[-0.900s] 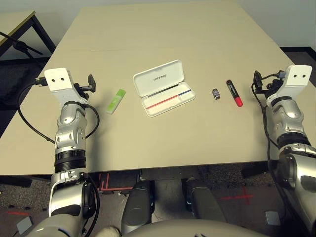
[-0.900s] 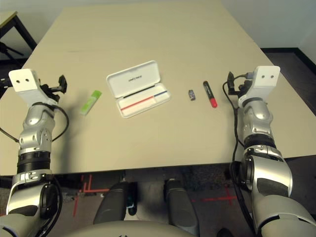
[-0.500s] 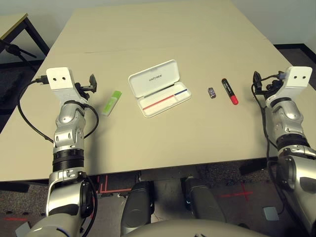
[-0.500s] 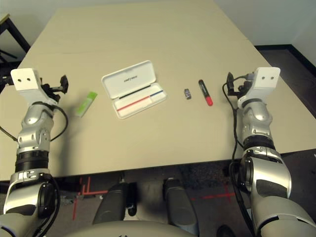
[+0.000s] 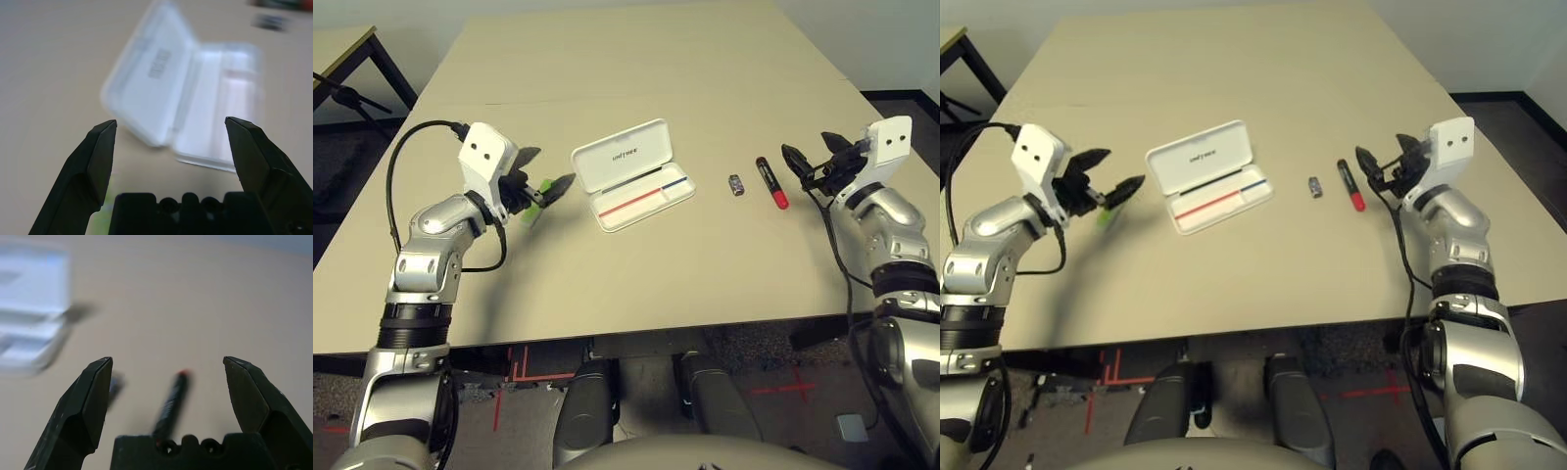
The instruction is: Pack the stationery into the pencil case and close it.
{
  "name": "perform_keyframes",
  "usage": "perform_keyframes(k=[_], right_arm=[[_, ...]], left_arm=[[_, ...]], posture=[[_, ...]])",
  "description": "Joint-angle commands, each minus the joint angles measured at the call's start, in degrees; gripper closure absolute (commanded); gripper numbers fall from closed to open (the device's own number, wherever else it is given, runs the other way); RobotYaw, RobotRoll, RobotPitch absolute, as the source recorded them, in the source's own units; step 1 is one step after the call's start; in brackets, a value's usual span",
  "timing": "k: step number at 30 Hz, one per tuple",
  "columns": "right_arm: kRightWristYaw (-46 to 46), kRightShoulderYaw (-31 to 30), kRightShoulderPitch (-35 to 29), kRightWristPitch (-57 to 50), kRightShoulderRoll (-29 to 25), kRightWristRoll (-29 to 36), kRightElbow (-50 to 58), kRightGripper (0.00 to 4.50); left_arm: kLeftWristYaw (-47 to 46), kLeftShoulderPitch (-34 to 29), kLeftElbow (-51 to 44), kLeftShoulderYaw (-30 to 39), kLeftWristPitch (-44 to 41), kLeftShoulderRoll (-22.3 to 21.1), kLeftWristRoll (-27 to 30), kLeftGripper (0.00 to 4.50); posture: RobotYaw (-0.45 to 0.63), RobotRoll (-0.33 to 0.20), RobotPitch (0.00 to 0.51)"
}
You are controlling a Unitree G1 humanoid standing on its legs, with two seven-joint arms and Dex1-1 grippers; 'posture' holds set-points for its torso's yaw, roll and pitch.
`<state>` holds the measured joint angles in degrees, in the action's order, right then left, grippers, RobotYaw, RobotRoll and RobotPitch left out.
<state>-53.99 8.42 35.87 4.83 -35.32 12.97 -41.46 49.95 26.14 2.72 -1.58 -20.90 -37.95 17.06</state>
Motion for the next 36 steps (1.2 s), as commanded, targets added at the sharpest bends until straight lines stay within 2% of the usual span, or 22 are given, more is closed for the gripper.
perform_keyframes(k=[1, 6, 13, 19, 35, 36], right_arm=[[-10.2, -4.2, -0.2, -2.3, -2.5, -0.7, 3.2, 0.0], [-19.6, -6.7, 2.0, -5.7, -4.6, 0.7, 6.0, 0.0], [-23.8, -7.7, 4.3, -5.5, -5.2, -0.3, 6.3, 0.0], [-25.7, -8.2, 5.6, -4.6, -6.1, -0.6, 6.9, 0.0], [-25.9, -6.8, 7.6, -4.1, -6.9, 0.2, 6.2, 0.0], [-25.9, -6.6, 7.8, -4.1, -7.1, 0.3, 5.9, 0.0]], left_arm=[[6.7, 3.1, 1.7, -5.9, 0.8, -1.2, -2.9, 0.06], [9.5, 9.3, 11.1, -12.3, 2.6, -0.4, -9.5, 0.06], [15.3, 14.8, 18.9, -16.8, 4.3, 3.1, -12.8, 0.06], [19.1, 15.3, 18.3, -19.4, 1.0, 4.8, -13.7, 0.06], [16.4, 18.3, 27.5, -22.4, 1.4, 10.0, -21.0, 0.06], [15.9, 18.3, 27.8, -22.2, 0.5, 10.4, -21.2, 0.21]], posture=[[-0.02, 0.0, 0.117], [-0.05, 0.0, 0.104], [-0.06, 0.0, 0.093], [-0.06, 0.0, 0.088], [-0.08, 0.0, 0.095], [-0.08, 0.0, 0.095]])
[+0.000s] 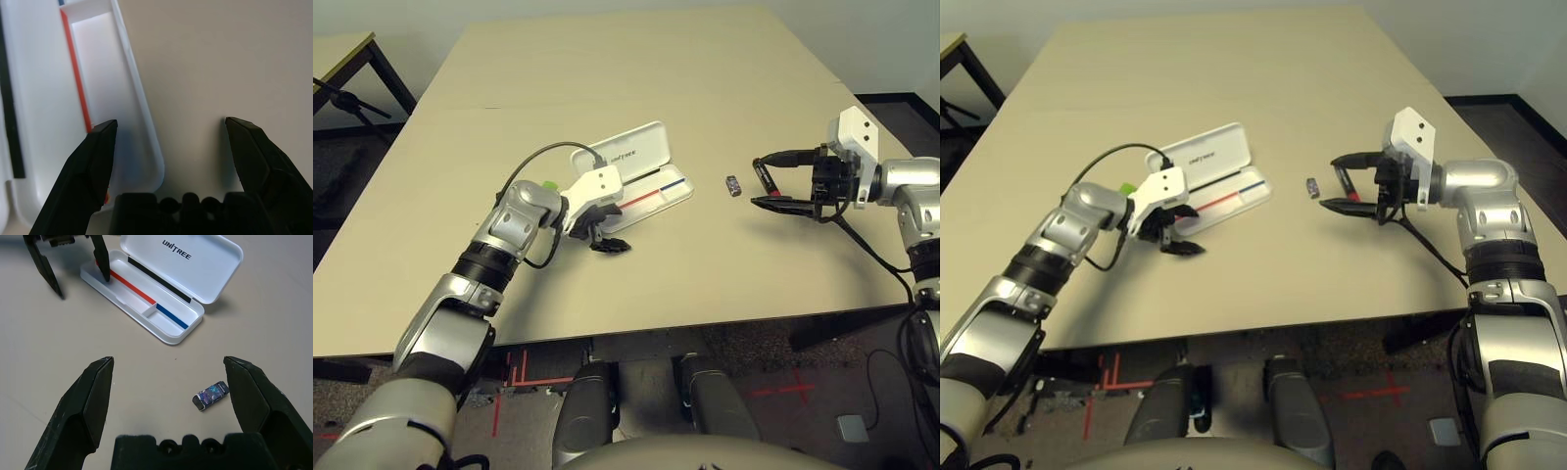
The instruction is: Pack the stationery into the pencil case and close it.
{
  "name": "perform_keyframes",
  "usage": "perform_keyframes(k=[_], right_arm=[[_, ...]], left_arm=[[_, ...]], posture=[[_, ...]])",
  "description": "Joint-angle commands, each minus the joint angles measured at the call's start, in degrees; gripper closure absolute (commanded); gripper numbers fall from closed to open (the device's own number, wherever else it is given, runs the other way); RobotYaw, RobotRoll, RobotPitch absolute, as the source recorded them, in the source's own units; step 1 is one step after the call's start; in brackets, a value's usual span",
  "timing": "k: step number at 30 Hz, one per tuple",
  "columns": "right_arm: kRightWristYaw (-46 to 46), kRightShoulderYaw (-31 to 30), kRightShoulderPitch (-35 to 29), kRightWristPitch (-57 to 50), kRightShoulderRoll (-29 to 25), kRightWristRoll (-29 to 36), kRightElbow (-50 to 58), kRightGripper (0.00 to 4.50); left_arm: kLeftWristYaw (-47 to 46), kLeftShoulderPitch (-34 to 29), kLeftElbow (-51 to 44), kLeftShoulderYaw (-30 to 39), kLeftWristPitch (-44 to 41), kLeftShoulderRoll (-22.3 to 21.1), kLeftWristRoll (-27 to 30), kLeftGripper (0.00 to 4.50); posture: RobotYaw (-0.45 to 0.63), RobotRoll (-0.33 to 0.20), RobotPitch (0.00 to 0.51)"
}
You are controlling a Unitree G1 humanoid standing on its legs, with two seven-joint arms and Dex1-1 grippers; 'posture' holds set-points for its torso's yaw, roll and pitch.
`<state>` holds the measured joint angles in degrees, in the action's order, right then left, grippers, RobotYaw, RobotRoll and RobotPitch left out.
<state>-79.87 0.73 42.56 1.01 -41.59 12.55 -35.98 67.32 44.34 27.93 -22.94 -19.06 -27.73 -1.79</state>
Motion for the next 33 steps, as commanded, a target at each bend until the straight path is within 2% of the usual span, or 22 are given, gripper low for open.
perform_keyframes(k=[1, 4, 12, 17, 23, 33], right_arm=[[0.1, 1.2, 1.2, -0.2, -1.0, 0.8, 0.3, 0.0], [0.1, 1.3, 1.6, 0.0, -1.4, 0.8, -0.2, 0.0], [0.4, 1.3, 2.0, 0.2, -1.5, 0.9, -0.6, 0.0], [0.2, 1.3, 2.3, 0.6, -1.5, 0.9, -1.3, 0.0], [-0.3, 1.4, 2.7, 0.9, -2.1, 1.0, -3.0, 0.0], [-0.9, 1.4, 2.6, 1.0, -2.7, 1.3, -3.5, 0.0]], left_arm=[[-2.0, 0.2, 3.0, -0.6, -1.9, 0.5, -2.4, 0.41], [-2.7, 0.2, 3.5, -0.1, -0.9, 0.7, -2.4, 1.31], [-1.5, 0.5, 4.2, 0.3, 2.3, 0.2, -2.4, 4.48], [-0.3, 1.8, 1.6, 1.9, 4.3, -0.7, -1.6, 4.48], [4.3, 0.1, -7.0, 2.3, 5.6, -3.7, -0.2, 4.48], [7.1, -9.7, -23.4, 1.7, 6.7, -9.4, 0.5, 4.48]], posture=[[-0.08, 0.0, 0.095], [-0.08, 0.0, 0.096], [-0.08, 0.0, 0.095], [-0.07, 0.0, 0.09], [-0.06, 0.0, 0.088], [-0.06, 0.0, 0.089]])
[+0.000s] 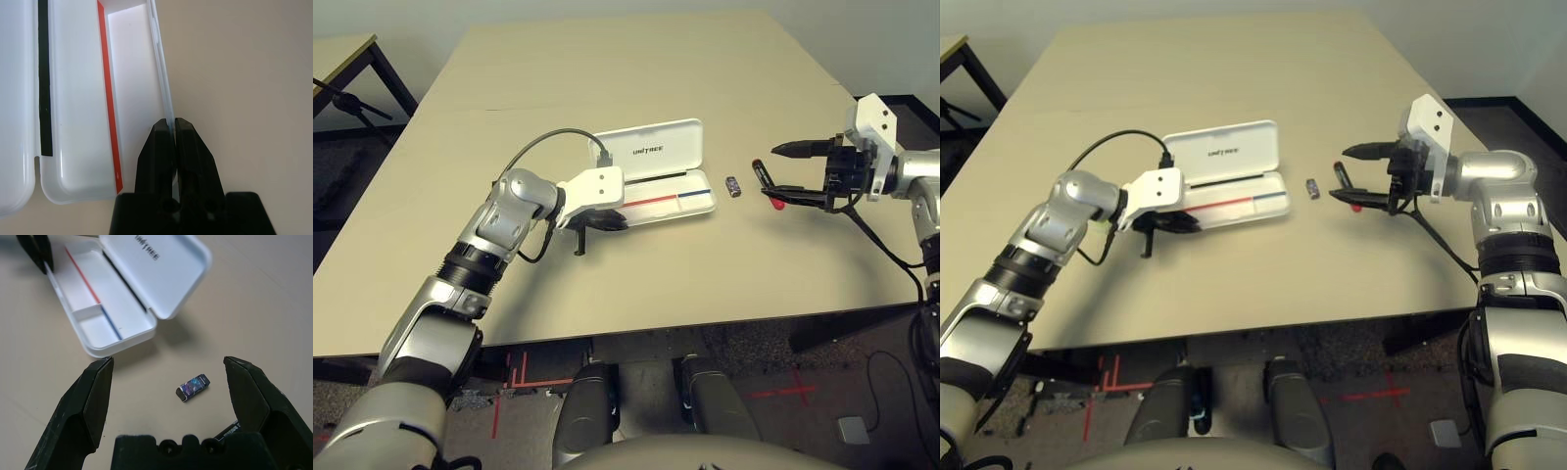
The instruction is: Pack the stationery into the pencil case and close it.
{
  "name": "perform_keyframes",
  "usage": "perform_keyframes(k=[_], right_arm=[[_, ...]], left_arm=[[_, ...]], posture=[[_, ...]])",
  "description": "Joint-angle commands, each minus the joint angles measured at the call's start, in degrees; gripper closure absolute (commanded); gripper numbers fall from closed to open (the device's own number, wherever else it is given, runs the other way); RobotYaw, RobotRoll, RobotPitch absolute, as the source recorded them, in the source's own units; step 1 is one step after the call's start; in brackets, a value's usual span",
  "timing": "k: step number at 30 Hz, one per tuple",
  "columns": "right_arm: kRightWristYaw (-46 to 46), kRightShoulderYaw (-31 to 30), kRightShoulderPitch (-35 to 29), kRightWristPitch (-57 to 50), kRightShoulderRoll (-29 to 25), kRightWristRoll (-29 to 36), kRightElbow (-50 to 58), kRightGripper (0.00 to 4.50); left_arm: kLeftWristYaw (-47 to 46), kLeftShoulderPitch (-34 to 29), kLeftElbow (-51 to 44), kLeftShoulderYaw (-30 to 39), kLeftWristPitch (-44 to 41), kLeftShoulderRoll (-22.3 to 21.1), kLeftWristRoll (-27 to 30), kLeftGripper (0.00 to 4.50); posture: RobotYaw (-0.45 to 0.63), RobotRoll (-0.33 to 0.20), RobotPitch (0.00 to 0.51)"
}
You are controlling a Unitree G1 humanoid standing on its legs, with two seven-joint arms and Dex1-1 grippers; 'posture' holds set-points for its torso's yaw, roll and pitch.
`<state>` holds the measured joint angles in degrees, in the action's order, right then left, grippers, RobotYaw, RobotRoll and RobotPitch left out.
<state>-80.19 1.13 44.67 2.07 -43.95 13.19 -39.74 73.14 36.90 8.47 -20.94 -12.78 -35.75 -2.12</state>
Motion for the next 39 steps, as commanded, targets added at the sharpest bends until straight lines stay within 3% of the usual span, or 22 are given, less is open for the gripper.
perform_keyframes(k=[1, 5, 27, 30, 39], right_arm=[[-0.6, 1.1, 0.5, -0.2, -0.4, 0.8, 0.4, 0.0], [-0.6, 1.2, 0.3, -0.3, -0.5, 1.0, 0.6, 0.0], [0.2, 1.1, -1.2, -2.0, -0.2, 1.9, 3.3, 0.0], [0.5, 1.0, -1.4, -1.9, 0.0, 1.9, 3.5, 0.0], [4.5, 1.6, -1.7, -3.7, 0.3, 1.6, 3.1, 0.0]], left_arm=[[1.4, -3.8, -5.4, -0.2, 0.2, -1.9, 1.2, 4.48], [1.1, -7.2, -7.8, -0.5, 1.3, -2.8, 0.6, 4.48], [-1.0, -7.7, -6.9, -2.3, -1.2, 0.2, 0.3, 4.48], [-0.3, -8.0, -7.5, -2.3, -2.5, -0.4, 0.9, 3.63], [1.4, -7.1, -11.7, 0.8, -10.0, -1.9, 6.4, 0.14]], posture=[[-0.06, 0.0, 0.087], [-0.06, 0.0, 0.085], [-0.07, 0.0, 0.089], [-0.07, 0.0, 0.089], [-0.05, 0.0, 0.091]])
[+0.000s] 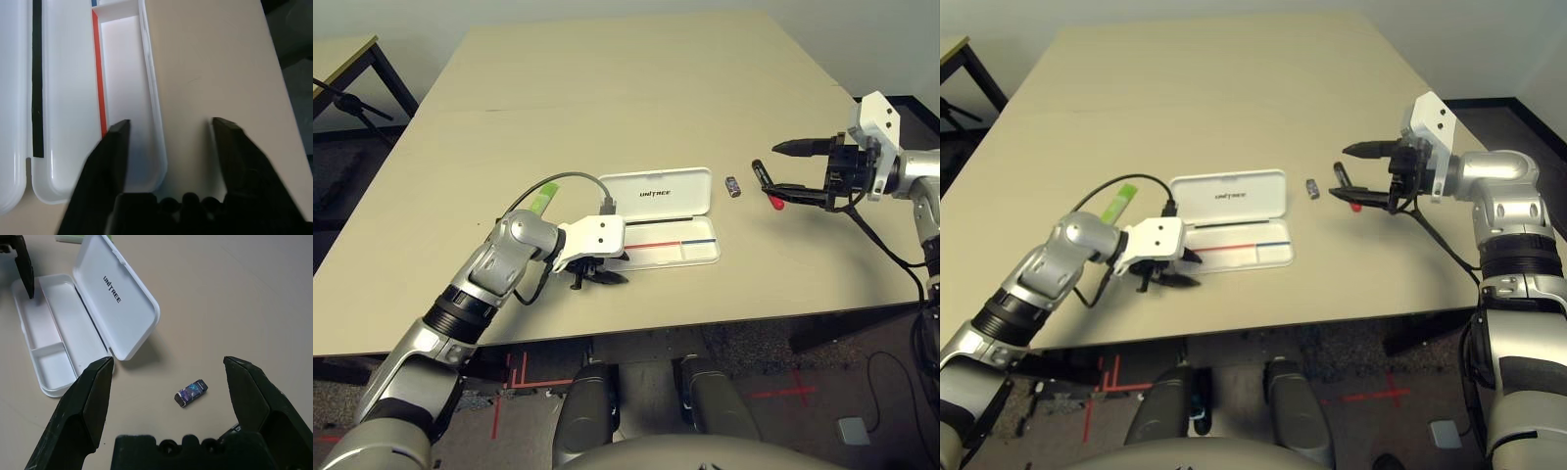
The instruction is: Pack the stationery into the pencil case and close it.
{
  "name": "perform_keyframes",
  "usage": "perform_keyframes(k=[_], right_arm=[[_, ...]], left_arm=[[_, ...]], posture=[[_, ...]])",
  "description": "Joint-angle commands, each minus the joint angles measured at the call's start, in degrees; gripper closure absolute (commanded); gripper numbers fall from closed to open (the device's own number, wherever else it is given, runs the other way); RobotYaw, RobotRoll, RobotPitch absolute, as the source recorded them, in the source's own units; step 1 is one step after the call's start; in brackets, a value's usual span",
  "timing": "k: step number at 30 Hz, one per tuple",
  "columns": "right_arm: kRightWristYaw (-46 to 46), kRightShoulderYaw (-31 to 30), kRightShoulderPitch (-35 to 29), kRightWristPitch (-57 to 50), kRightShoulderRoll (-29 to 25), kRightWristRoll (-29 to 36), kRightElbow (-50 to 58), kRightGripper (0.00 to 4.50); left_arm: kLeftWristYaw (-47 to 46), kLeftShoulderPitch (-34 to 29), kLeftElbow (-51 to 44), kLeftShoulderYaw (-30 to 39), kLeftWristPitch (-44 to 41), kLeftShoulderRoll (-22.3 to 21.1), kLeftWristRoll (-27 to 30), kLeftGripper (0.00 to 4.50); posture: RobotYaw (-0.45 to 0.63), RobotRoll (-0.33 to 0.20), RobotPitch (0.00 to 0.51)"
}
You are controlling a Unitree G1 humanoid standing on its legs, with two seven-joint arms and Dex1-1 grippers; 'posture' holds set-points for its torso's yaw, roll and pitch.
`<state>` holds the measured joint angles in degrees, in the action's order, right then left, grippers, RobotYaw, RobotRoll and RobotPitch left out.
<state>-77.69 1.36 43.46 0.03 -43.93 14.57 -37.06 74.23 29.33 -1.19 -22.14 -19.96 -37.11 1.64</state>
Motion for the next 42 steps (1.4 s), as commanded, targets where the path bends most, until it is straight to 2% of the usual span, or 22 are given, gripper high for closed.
perform_keyframes(k=[1, 7, 10, 14, 20, 25, 34, 42], right_arm=[[3.7, 1.7, -0.3, -4.1, 0.5, 0.5, 0.1, 0.0], [14.5, 3.6, 0.5, -13.3, 0.9, -0.6, -1.9, 0.0], [22.1, 2.7, -0.1, -17.3, 0.3, -3.9, -2.0, 0.0], [25.4, 3.5, 0.4, -23.4, 1.4, -3.4, -2.5, 0.0], [33.1, 4.2, 2.2, -27.3, 4.3, -4.2, -4.6, 0.0], [43.5, 6.2, 8.9, -31.1, 9.6, -4.4, -14.3, 0.0], [51.8, 4.7, 13.5, -30.7, 14.6, -7.9, -24.5, 0.0], [53.2, 4.9, 14.1, -29.3, 15.9, -8.8, -28.4, 0.0]], left_arm=[[0.1, 0.8, -2.3, 3.4, -4.5, -0.3, 4.3, 0.03], [-0.7, 2.7, 0.4, 10.9, -8.7, -1.3, 10.6, 0.03], [-0.8, 3.2, 2.3, 14.2, -9.2, -2.1, 12.8, 0.03], [-0.5, 3.0, 3.8, 17.2, -9.3, -3.0, 15.6, 0.03], [0.6, 3.2, 2.5, 18.3, -11.1, -3.8, 18.7, 0.03], [0.0, 3.8, 2.4, 17.6, -11.0, -3.5, 19.1, 0.03], [-0.7, 2.9, 1.2, 17.2, -11.5, -3.9, 19.5, 0.03], [-1.8, 2.3, 0.0, 17.6, -12.2, -4.2, 19.8, 0.03]], posture=[[-0.05, 0.0, 0.093], [-0.05, 0.0, 0.098], [-0.05, 0.0, 0.098], [-0.06, 0.0, 0.095], [-0.06, 0.0, 0.09], [-0.06, 0.0, 0.09], [-0.05, 0.0, 0.09], [-0.03, 0.0, 0.091]])
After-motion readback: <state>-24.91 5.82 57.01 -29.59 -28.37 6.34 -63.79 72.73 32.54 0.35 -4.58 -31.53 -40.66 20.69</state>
